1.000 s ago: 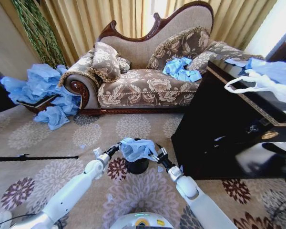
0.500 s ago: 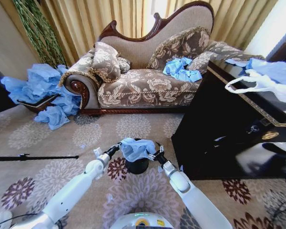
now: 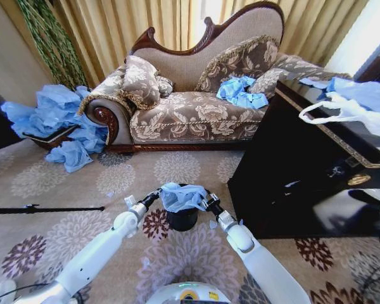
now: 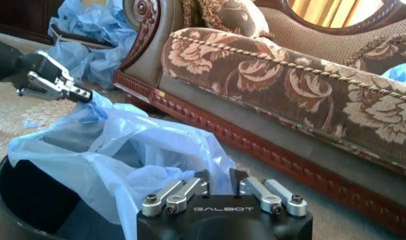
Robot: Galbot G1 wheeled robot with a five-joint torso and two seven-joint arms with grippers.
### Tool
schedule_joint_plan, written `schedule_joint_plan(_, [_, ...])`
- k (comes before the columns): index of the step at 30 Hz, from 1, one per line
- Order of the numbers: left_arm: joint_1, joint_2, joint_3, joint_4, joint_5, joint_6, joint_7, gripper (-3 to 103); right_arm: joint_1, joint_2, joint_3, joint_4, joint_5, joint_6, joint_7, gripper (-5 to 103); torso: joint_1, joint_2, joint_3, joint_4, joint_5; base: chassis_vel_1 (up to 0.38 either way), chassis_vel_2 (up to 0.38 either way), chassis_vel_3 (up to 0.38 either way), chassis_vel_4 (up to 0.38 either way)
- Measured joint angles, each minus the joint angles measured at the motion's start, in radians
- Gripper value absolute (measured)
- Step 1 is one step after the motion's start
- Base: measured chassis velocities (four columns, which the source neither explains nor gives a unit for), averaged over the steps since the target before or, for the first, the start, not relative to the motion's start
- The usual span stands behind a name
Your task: Place a garbage bag over the trash bin.
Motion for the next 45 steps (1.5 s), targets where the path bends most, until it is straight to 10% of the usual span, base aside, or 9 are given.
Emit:
schedule_joint_plan(7, [-0.006,0.014,0.005,-0.010,-0.010,0.001,-0.001,0,0.009,-0.004,0.005,-0.005,0.050,0.019,-0.011,0,0.000,0.000,0.000,0.0001,0.0000,0.000,0.000,0.000,0.000])
schedule_joint_plan(28, [-0.125,-0.014,0.078,0.079,-0.015,0.003,-0.016,0,0.156,0.069,0.059,-0.243,0.137,0.027,-0.134,0,0.000,0.000,0.000,0.0000,0.0001,0.000,0.000,0.000,0.000])
schedule_joint_plan(45, [-0.238,-0.074,0.109,0.161,-0.119,0.102,-0.149,0,0.218,0.109,0.062,-0.376,0.131,-0.008,-0.160,0,0.000,0.000,0.000,0.0000,0.0000,0.000,0.000,0.000,0.000])
